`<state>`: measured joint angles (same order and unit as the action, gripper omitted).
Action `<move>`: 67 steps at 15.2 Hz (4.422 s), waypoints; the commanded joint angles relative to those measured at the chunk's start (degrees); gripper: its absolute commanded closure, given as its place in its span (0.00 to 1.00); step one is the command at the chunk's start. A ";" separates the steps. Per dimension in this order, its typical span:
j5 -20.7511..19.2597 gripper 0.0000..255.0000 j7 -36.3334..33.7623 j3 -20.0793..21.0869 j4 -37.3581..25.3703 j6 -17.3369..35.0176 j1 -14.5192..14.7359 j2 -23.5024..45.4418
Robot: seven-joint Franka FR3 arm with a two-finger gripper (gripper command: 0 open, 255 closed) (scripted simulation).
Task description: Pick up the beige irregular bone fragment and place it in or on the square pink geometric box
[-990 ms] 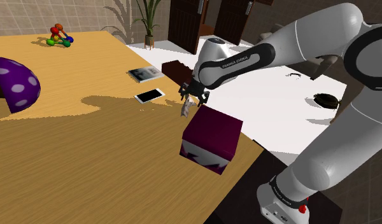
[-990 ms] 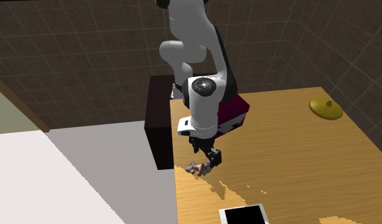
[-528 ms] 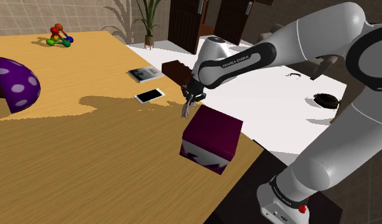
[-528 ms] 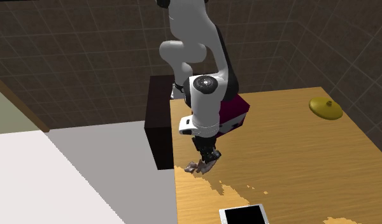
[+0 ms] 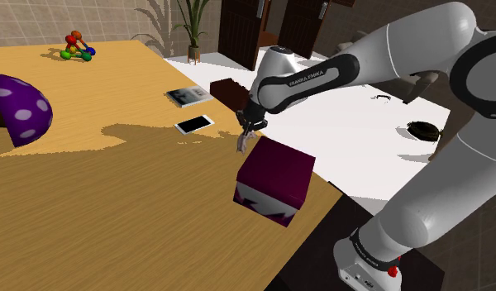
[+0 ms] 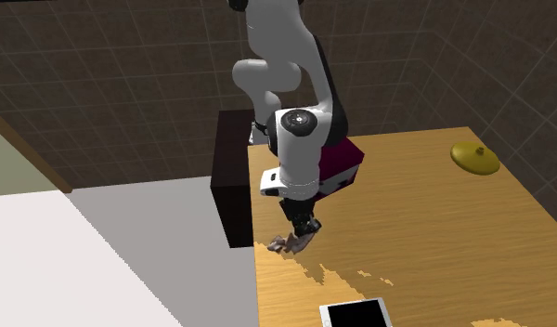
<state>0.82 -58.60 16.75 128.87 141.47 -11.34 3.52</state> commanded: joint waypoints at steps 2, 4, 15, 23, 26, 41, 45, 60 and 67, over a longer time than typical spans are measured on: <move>0.18 1.00 0.11 -0.04 0.03 -0.63 -0.08 -0.41; -10.95 0.00 -12.75 1.18 -10.87 -15.89 2.67 5.35; -20.24 0.00 -23.96 -0.85 -25.85 -34.58 9.97 18.68; -20.24 1.00 -23.95 -0.85 -25.87 -34.59 9.98 18.69; -20.24 1.00 -23.96 -0.85 -25.87 -34.59 9.98 18.69; -18.85 1.00 -22.02 -0.37 -29.11 -40.72 9.86 15.41; -18.42 1.00 -21.29 -0.24 -30.80 -43.29 9.87 14.38; -17.50 1.00 -18.77 0.10 -39.29 -53.59 10.22 12.17; -17.51 1.00 -17.69 0.19 -44.60 -58.81 10.60 12.14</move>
<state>-16.66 -76.45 16.92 85.30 83.56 -0.84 15.51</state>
